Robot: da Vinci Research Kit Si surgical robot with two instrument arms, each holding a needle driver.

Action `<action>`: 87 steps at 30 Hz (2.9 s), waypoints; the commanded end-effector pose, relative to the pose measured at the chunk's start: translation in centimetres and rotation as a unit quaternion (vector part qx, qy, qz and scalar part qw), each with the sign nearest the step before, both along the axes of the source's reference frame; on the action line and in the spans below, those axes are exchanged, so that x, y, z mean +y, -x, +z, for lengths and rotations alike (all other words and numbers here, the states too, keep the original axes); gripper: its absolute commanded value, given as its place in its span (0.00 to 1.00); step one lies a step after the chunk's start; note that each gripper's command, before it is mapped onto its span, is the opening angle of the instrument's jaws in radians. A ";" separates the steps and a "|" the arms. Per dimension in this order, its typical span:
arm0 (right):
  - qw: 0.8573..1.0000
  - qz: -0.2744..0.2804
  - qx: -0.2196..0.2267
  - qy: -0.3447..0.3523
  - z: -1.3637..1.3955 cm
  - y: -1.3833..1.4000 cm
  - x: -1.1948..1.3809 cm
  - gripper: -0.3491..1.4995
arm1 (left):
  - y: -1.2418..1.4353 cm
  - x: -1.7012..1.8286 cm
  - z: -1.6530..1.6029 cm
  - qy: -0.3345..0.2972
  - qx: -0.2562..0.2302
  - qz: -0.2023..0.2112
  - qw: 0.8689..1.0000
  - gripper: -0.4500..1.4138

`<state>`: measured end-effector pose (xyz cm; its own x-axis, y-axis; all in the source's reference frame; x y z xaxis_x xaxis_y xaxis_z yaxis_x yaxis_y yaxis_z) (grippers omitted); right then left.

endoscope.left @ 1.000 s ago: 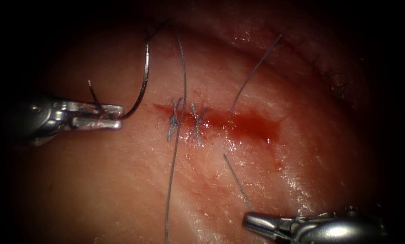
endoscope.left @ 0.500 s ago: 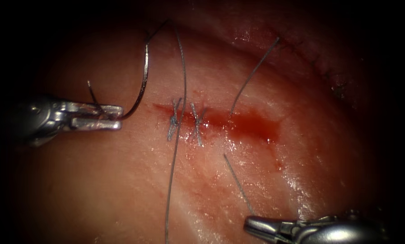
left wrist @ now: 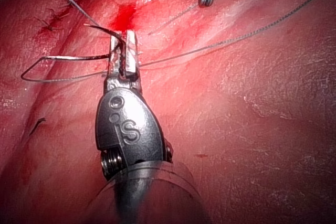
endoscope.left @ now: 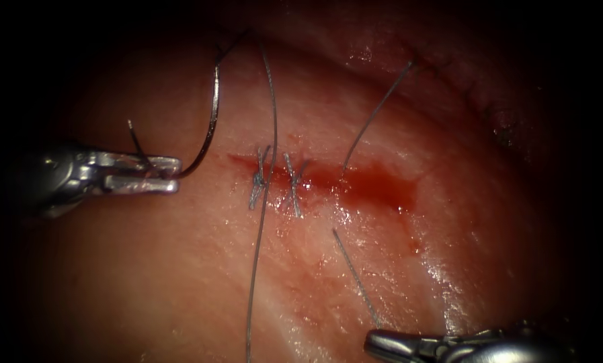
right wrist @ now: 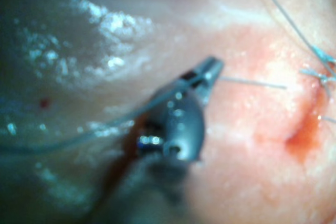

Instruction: Wound Closure

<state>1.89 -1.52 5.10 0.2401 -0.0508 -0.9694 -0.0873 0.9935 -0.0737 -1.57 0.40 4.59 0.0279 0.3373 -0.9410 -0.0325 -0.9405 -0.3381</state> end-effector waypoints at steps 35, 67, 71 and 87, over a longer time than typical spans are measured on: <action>0.992 0.124 -0.022 -0.011 -0.10 0.79 0.53 0.98 | -1.11 0.32 -0.69 0.005 -0.002 -0.054 0.999 0.00; 0.991 0.131 -0.008 -0.016 0.05 0.64 0.42 0.97 | -1.42 0.15 -0.84 0.009 0.002 -0.082 0.997 0.00; 0.991 0.129 -0.007 -0.020 0.09 0.60 0.39 0.97 | -1.23 0.08 -0.44 0.002 0.004 -0.087 0.996 0.00; 0.991 0.127 -0.010 -0.024 0.12 0.55 0.34 0.97 | -0.90 -0.66 0.97 -0.048 0.032 -0.084 0.995 0.00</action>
